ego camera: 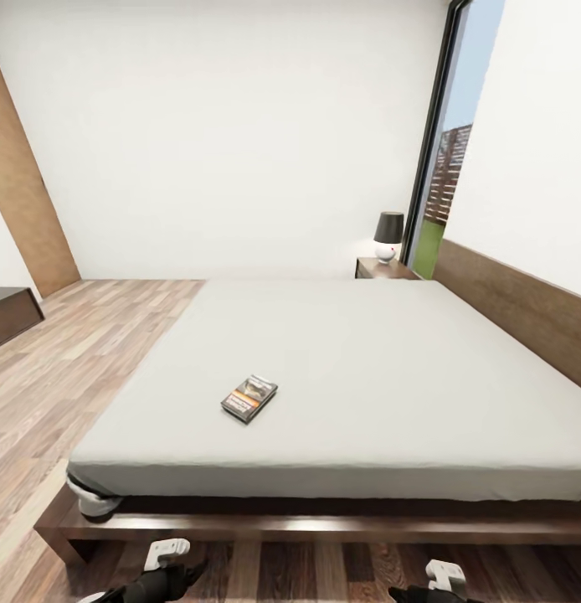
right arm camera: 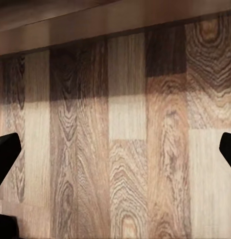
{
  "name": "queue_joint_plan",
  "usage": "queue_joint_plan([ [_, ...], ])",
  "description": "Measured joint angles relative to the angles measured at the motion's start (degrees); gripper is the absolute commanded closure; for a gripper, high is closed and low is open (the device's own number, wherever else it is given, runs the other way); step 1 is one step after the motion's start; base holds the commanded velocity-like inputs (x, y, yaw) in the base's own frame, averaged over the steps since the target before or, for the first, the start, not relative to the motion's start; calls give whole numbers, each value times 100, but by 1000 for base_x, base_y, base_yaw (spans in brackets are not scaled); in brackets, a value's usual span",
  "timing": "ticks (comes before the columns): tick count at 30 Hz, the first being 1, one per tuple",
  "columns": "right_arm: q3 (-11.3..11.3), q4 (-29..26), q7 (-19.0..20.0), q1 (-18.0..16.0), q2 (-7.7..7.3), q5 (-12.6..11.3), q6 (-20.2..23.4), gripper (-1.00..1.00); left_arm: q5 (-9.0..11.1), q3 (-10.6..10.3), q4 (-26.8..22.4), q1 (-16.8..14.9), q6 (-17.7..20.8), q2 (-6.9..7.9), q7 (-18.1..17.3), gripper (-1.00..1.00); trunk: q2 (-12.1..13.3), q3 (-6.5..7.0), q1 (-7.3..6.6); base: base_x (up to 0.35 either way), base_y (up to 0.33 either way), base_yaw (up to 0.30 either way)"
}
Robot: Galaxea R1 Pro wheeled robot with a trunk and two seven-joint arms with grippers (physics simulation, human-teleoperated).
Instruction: In the bedroom, move the book from the bed onto either nightstand, and place the two sandals side by side next to the bed.
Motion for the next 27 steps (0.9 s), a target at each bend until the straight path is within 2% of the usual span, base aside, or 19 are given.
queue_joint_plan([
  [14,-1,0,0,-1,0,0,0,-100,0,-1,0,0,0,0,0,-100,0,0,-1,161,-1,0],
  [27,-2,0,0,2,0,0,0,-100,1,1,-1,0,0,0,-8,-100,39,17,-20,19,0,0],
])
